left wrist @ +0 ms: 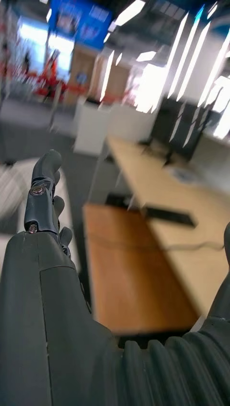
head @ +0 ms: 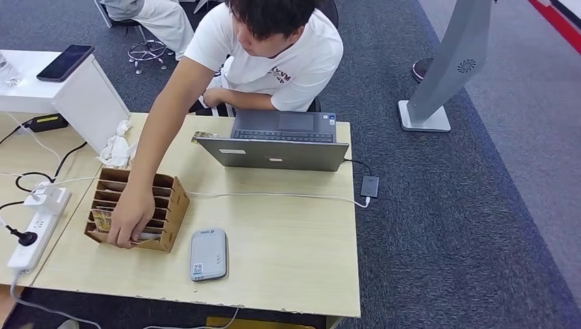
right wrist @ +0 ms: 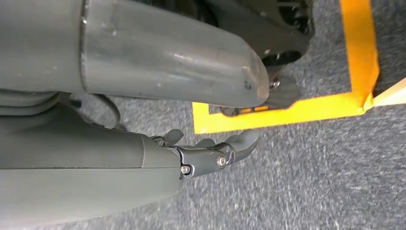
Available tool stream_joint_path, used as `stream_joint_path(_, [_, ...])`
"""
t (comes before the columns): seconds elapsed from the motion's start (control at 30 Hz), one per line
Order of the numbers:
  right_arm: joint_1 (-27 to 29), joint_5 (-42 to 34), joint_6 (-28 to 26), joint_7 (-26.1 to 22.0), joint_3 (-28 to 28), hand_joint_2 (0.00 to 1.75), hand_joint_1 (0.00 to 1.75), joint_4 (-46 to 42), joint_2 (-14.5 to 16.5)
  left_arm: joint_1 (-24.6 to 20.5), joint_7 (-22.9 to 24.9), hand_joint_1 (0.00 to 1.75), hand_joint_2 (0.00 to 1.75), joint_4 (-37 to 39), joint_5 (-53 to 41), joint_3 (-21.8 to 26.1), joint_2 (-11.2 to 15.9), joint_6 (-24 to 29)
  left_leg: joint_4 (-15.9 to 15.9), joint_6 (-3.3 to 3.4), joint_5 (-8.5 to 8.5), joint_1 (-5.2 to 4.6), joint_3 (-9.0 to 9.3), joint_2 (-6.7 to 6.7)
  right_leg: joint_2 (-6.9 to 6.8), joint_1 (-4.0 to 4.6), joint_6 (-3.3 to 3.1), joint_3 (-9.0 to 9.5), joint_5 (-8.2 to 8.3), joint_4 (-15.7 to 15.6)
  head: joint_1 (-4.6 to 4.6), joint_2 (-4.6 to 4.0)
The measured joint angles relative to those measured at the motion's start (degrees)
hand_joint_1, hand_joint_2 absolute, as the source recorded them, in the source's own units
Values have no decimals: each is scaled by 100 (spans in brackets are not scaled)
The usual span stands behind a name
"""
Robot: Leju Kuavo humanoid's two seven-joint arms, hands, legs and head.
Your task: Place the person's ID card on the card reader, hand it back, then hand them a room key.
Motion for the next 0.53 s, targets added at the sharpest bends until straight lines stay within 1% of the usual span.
stream_joint_path(0.07, [-21,26,-56,60,1,0,0,1,-1,-96,54,0,175,634,-191,304,-193,345,1,4,-2,-4,-2,-25,-27,-3,6,11,-8,-5,25,-1])
stream_joint_path(0.13, [-43,85,-165,184,2,0,0,1,0,-207,80,0,175,1410,-635,561,-319,1026,1,11,-3,-19,4,-33,-36,-17,11,22,-7,-6,35,-1])
stream_joint_path(0.17, [-49,139,-233,271,4,0,0,1,0,-250,40,0,175,1928,-865,650,-375,1384,1,17,-1,-27,5,-33,-36,-25,14,24,-5,-6,28,-1])
stream_joint_path(0.23, [-55,251,-357,446,14,0,0,3,-7,-329,-110,0,87,3044,-1174,748,-475,1895,1,29,2,-36,5,-34,-40,-34,19,24,-5,-6,21,-1])
stream_joint_path(0.3, [-62,313,-429,557,28,0,0,4,-17,-393,-229,0,0,4013,-1280,798,-547,2110,5,37,0,-31,3,-38,-46,-30,23,24,-5,-8,38,-1])
stream_joint_path(0.4, [-70,378,-516,699,63,0,0,5,-34,-466,-110,0,0,4895,-1308,828,-592,2170,9,41,-2,-30,2,-40,-48,-28,28,27,-4,-12,56,-1])
stream_joint_path(0.47, [-69,432,-573,793,98,87,0,5,-52,-509,100,0,87,5267,-1235,834,-594,2070,9,42,-2,-29,3,-40,-48,-27,28,31,-3,-11,53,-1])
stream_joint_path(0.53, [-67,452,-586,828,121,175,0,5,-71,-533,214,0,175,5494,-1134,839,-577,1870,9,41,-1,-28,3,-40,-48,-26,27,34,-2,-11,53,-1])
